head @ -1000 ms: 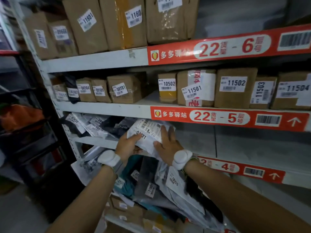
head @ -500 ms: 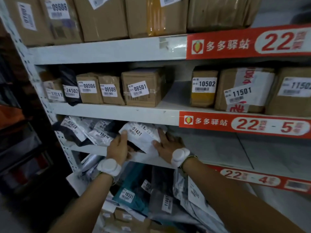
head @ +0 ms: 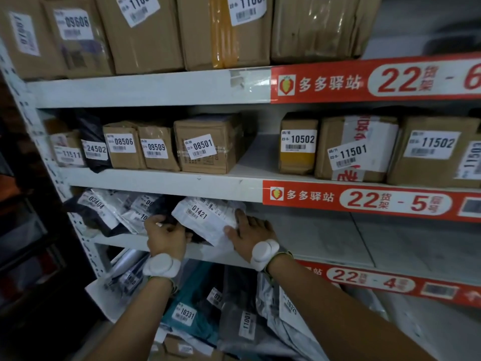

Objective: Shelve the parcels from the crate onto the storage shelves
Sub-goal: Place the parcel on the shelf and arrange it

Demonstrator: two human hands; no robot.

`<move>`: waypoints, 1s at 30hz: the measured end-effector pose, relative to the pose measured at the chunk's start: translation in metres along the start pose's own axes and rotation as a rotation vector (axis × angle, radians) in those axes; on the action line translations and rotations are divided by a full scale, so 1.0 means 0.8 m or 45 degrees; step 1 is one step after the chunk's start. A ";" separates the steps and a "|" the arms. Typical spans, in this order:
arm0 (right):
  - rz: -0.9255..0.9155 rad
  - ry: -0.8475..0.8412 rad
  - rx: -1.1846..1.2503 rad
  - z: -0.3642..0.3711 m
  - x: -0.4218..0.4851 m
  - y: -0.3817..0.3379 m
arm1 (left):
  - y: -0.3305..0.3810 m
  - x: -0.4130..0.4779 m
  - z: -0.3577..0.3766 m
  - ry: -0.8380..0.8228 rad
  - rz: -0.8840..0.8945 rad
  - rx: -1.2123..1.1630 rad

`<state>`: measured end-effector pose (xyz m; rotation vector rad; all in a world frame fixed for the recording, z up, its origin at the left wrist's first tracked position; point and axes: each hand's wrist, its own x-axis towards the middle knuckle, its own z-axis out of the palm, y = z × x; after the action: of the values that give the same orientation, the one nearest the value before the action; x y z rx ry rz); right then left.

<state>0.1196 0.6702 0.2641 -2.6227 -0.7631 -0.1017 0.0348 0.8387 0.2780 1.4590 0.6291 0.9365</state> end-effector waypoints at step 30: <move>-0.495 0.367 -0.038 -0.052 -0.223 0.185 | -0.043 -0.265 0.057 -0.831 0.561 1.315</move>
<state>0.0487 0.4508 0.2171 -2.3776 -1.1564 -0.5892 -0.0333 0.6423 0.2085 2.7483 0.2775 0.3509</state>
